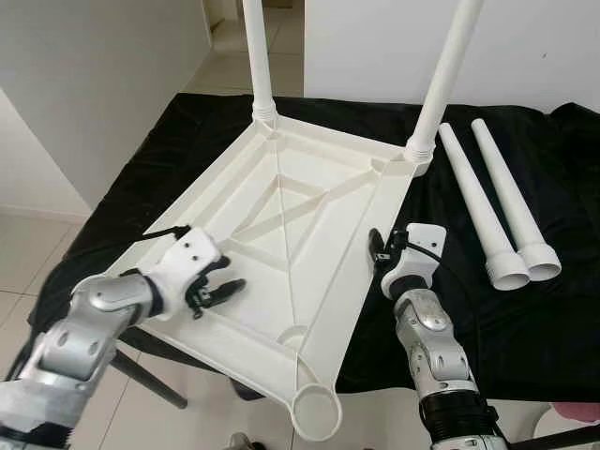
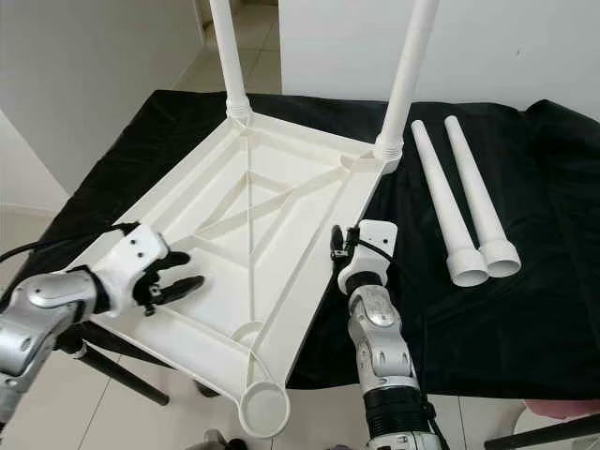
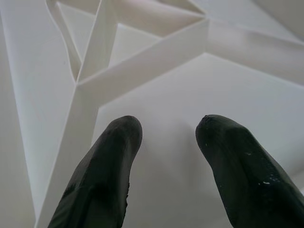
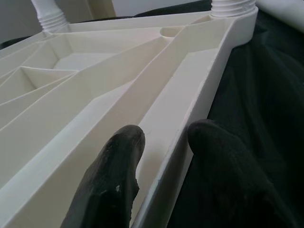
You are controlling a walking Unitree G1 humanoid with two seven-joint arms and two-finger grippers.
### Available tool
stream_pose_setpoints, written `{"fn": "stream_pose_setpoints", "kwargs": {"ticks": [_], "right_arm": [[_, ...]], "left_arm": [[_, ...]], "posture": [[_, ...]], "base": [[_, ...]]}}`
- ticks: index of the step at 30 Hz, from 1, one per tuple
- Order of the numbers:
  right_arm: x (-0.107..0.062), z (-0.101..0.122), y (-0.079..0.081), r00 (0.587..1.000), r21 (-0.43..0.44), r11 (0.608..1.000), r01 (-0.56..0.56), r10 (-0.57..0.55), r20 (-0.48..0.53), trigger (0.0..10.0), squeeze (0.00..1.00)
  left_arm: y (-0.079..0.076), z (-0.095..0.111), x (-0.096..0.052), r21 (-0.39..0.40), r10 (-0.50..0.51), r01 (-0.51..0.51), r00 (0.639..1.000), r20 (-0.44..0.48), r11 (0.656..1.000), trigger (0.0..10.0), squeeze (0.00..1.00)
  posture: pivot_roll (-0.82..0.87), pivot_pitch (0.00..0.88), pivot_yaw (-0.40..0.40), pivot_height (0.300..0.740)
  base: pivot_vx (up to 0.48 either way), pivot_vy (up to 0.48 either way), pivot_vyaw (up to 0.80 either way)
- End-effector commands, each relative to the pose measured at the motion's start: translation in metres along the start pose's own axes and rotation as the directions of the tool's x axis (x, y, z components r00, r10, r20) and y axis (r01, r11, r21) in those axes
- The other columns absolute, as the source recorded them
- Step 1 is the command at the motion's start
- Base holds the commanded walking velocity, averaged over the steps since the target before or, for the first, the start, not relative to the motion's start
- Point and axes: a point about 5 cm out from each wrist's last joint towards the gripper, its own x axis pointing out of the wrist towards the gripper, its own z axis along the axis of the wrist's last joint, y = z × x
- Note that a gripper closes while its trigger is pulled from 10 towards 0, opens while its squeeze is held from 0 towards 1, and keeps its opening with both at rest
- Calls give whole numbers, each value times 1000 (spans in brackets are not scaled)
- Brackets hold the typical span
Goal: Building children table
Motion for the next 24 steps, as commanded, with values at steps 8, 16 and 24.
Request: {"fn": "stream_pose_setpoints", "kwargs": {"ticks": [8,16,24], "right_arm": [[7,-15,-15,989,8,992,126,-125,-74,10000,0],[26,-10,-9,993,117,990,72,-60,-101,10000,0],[52,5,-1,994,184,981,-69,83,-72,10000,0]], "left_arm": [[-8,-14,-9,-4,-62,62,997,-54,998,10000,0],[-22,-14,1,-15,-90,90,995,-50,996,10000,0],[-38,-2,23,-43,-126,126,992,18,991,10000,0]], "posture": [[21,106,50,740],[21,98,45,740],[13,92,48,740]], "base": [[0,0,0],[0,0,0],[0,0,0]]}}
